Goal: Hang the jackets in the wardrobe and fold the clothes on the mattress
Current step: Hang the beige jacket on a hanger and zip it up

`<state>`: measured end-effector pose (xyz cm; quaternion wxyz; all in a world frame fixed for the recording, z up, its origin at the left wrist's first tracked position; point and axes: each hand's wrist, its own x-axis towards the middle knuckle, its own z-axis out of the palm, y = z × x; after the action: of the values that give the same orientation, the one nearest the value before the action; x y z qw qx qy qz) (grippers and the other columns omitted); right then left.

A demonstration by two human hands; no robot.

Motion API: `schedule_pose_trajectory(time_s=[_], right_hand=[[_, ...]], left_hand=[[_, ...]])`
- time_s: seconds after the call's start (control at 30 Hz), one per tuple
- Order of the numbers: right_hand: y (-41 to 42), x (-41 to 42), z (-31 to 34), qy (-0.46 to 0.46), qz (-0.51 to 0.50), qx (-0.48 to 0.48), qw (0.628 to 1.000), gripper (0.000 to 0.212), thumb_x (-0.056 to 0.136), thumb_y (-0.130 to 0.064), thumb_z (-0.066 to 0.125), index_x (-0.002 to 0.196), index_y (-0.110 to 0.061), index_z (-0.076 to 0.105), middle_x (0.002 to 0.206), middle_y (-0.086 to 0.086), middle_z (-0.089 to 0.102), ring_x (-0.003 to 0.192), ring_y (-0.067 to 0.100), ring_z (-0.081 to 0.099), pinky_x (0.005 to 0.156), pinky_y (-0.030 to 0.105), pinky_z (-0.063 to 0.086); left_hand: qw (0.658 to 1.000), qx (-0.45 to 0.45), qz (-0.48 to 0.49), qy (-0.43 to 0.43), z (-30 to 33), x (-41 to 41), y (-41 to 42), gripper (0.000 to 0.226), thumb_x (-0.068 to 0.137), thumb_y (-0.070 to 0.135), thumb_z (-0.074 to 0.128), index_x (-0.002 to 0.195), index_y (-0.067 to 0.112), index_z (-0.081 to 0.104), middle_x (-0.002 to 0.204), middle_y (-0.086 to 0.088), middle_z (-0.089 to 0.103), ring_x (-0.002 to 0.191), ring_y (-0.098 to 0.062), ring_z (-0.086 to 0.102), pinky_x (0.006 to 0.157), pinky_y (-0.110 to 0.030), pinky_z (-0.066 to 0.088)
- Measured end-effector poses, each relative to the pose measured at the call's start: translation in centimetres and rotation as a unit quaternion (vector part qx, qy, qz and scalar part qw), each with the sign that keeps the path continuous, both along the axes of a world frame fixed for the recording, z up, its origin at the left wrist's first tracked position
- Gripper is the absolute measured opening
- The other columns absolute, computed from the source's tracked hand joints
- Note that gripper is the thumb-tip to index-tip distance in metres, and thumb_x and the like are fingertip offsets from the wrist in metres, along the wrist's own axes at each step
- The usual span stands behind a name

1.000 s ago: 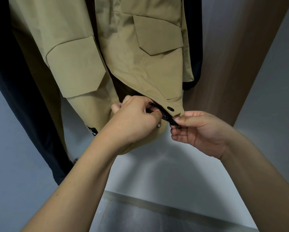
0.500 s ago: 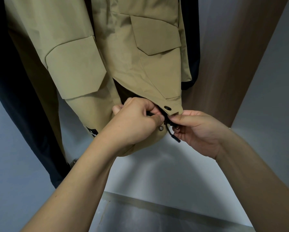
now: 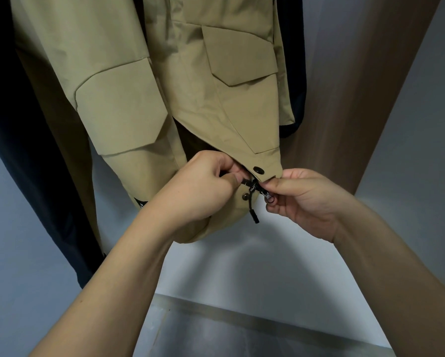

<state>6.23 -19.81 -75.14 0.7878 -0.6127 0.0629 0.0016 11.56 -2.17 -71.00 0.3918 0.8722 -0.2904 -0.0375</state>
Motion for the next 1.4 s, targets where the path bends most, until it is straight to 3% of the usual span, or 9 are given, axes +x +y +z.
schedule_pose_trajectory(time_s=[0.3,0.43,0.6,0.77,0.87,1.07,1.17,1.23,1.4], right_hand=[[-0.3,0.0,-0.2,-0.007,0.01,0.044,0.999,0.03,0.064,-0.019,0.072,0.088,-0.003,0.064,0.062,0.001,0.056,0.05,0.009,0.047,0.058,0.023,0.05],[-0.4,-0.1,0.0,-0.002,0.024,0.069,0.997,0.023,0.07,-0.017,0.069,0.088,-0.004,0.064,0.061,0.001,0.053,0.049,0.009,0.044,0.054,0.022,0.05],[-0.3,-0.1,0.3,0.006,0.018,0.069,0.997,0.029,0.069,-0.019,0.071,0.092,-0.004,0.064,0.066,0.004,0.049,0.05,0.01,0.043,0.054,0.024,0.048],[-0.2,0.0,0.3,-0.003,-0.019,0.022,1.0,0.013,0.082,-0.011,0.068,0.07,-0.009,0.07,0.061,0.004,0.05,0.048,0.01,0.045,0.057,0.025,0.049],[0.2,0.1,0.1,-0.013,-0.037,0.003,0.999,0.024,0.086,-0.007,0.066,0.064,-0.013,0.071,0.059,0.001,0.052,0.048,0.01,0.044,0.057,0.023,0.048],[0.3,0.1,-0.2,-0.017,-0.026,0.034,0.999,0.008,0.087,-0.008,0.064,0.08,-0.006,0.066,0.057,-0.001,0.051,0.048,0.009,0.043,0.06,0.025,0.046],[0.4,0.2,-0.2,-0.001,-0.029,0.05,0.998,0.021,0.076,-0.014,0.07,0.092,-0.003,0.061,0.058,0.001,0.049,0.048,0.01,0.042,0.059,0.026,0.045],[0.4,0.3,0.1,-0.001,-0.035,0.055,0.998,0.028,0.068,-0.022,0.073,0.087,-0.006,0.059,0.058,0.0,0.049,0.049,0.011,0.042,0.058,0.027,0.043],[-0.4,0.0,0.8,0.001,-0.025,0.07,0.997,0.019,0.068,-0.025,0.072,0.078,-0.011,0.063,0.059,0.0,0.052,0.052,0.012,0.044,0.06,0.027,0.043]], left_hand=[[0.999,0.02,0.03,-0.026,0.7,-1.3,-0.6,0.021,0.096,0.026,0.06,0.078,0.03,0.068,0.08,0.014,0.068,0.094,-0.018,0.063,0.102,-0.051,0.045],[0.998,0.004,0.042,-0.045,0.9,-1.7,-0.9,0.026,0.096,0.025,0.06,0.072,0.035,0.066,0.078,0.015,0.066,0.096,-0.021,0.061,0.1,-0.049,0.046],[0.997,-0.043,0.049,-0.045,0.8,-1.5,-0.9,0.019,0.089,0.018,0.065,0.073,0.028,0.064,0.07,0.015,0.063,0.078,-0.014,0.058,0.099,-0.054,0.045],[0.997,-0.029,0.055,-0.039,0.5,-1.3,-1.0,0.022,0.09,0.016,0.061,0.07,0.025,0.061,0.058,0.018,0.055,0.065,-0.012,0.05,0.093,-0.05,0.046],[0.998,-0.02,0.056,-0.03,0.3,-1.3,-1.1,0.021,0.091,0.016,0.059,0.072,0.024,0.06,0.063,0.013,0.058,0.068,-0.014,0.052,0.093,-0.049,0.046],[0.996,-0.004,0.077,-0.043,0.2,-1.5,-1.6,0.018,0.092,0.017,0.054,0.076,0.025,0.059,0.072,0.011,0.064,0.08,-0.016,0.058,0.091,-0.042,0.045],[0.989,0.028,0.09,-0.113,-0.1,-1.6,-1.5,0.009,0.093,0.021,0.055,0.085,0.026,0.054,0.091,0.013,0.056,0.099,-0.016,0.047,0.083,-0.033,0.025],[0.976,0.024,0.079,-0.203,-0.1,-1.7,-1.1,0.013,0.088,0.023,0.06,0.091,0.028,0.048,0.098,0.012,0.045,0.098,-0.015,0.036,0.08,-0.031,0.02],[0.962,0.092,0.028,-0.255,0.1,-2.2,-1.0,0.024,0.085,0.044,0.061,0.075,0.024,0.052,0.065,0.012,0.052,0.078,-0.015,0.051,0.082,-0.035,0.037]])
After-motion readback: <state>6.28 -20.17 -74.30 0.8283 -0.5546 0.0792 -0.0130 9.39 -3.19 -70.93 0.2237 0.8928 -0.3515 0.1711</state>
